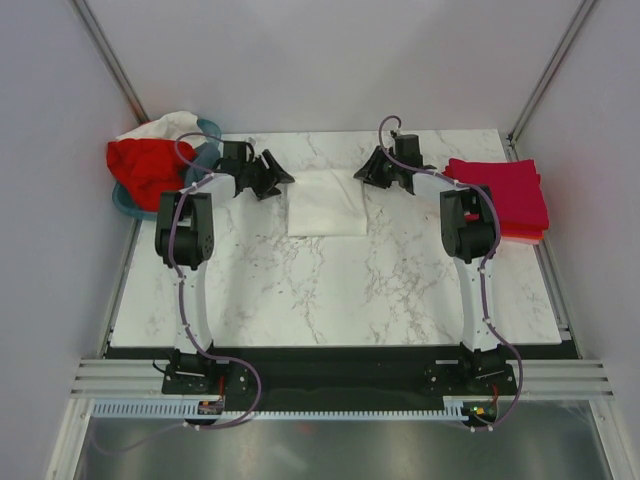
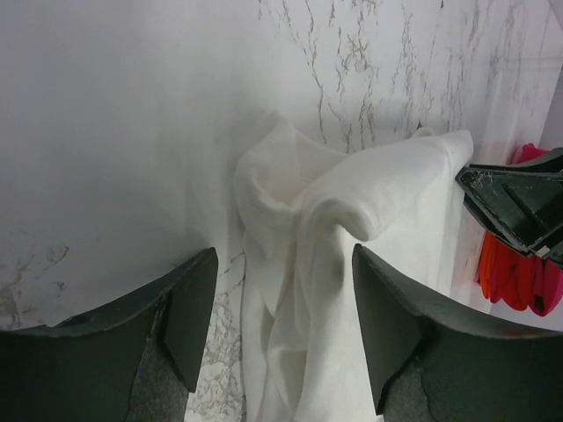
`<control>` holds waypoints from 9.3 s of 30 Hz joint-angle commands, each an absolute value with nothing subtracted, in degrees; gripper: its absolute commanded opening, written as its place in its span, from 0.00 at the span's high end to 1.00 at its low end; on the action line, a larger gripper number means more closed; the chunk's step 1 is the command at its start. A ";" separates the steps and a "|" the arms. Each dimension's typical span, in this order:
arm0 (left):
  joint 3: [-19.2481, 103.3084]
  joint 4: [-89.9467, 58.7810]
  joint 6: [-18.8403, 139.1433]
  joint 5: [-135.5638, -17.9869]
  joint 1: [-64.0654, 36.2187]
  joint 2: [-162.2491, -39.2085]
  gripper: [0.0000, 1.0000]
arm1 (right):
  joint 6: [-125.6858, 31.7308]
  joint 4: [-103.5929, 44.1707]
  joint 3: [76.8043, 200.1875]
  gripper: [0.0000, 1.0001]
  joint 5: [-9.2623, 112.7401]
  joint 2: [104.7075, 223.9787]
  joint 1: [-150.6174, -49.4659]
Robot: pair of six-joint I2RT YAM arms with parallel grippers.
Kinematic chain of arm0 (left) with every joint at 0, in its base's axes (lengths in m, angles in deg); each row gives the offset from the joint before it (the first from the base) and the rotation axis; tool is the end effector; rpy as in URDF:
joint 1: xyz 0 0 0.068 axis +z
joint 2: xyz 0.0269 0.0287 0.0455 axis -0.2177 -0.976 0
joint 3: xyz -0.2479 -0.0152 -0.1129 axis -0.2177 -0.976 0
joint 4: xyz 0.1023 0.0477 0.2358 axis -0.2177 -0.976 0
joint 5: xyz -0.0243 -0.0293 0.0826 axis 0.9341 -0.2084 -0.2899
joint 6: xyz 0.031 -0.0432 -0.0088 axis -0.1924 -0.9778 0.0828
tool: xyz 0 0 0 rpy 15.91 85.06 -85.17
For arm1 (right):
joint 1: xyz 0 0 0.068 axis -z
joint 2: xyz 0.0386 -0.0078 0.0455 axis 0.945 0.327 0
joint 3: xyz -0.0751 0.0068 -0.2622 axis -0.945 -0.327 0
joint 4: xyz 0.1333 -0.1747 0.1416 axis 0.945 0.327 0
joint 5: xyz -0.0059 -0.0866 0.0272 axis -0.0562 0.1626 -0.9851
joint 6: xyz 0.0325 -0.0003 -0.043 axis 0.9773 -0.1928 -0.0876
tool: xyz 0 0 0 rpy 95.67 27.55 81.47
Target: Fold and stack the t-shirts
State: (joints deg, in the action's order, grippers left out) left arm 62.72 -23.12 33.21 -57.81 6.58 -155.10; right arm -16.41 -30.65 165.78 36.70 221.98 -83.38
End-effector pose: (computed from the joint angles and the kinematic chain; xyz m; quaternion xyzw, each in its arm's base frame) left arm 0.4945 -0.0683 0.1461 -0.1577 0.8801 -0.3480 0.2818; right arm 0.5236 0.1299 0.1311 0.1000 0.8704 0.3478 0.3338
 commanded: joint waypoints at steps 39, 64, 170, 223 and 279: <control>62.93 -7.41 30.42 -66.31 -15.97 -132.81 0.98 | -17.67 -20.57 148.03 1.00 48.89 173.73 -71.54; 104.50 9.71 15.84 -70.70 -39.45 -167.43 0.98 | -24.88 -4.20 149.87 1.00 51.91 163.15 -36.46; 15.39 -17.34 35.70 -80.12 -13.88 -97.57 0.00 | -46.06 12.67 163.50 0.67 119.84 210.87 -94.82; 13.02 -15.93 36.57 -80.03 -13.44 -99.94 0.00 | -43.77 16.19 163.59 1.00 117.21 216.24 -95.78; 11.26 -13.91 36.57 -79.85 -12.65 -99.41 0.00 | 1.75 -42.86 121.50 1.00 16.85 176.77 -63.54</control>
State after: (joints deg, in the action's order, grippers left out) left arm 11.66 -16.65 34.78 -81.18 -12.90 -100.17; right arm -0.89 -36.72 123.72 20.97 177.89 -64.13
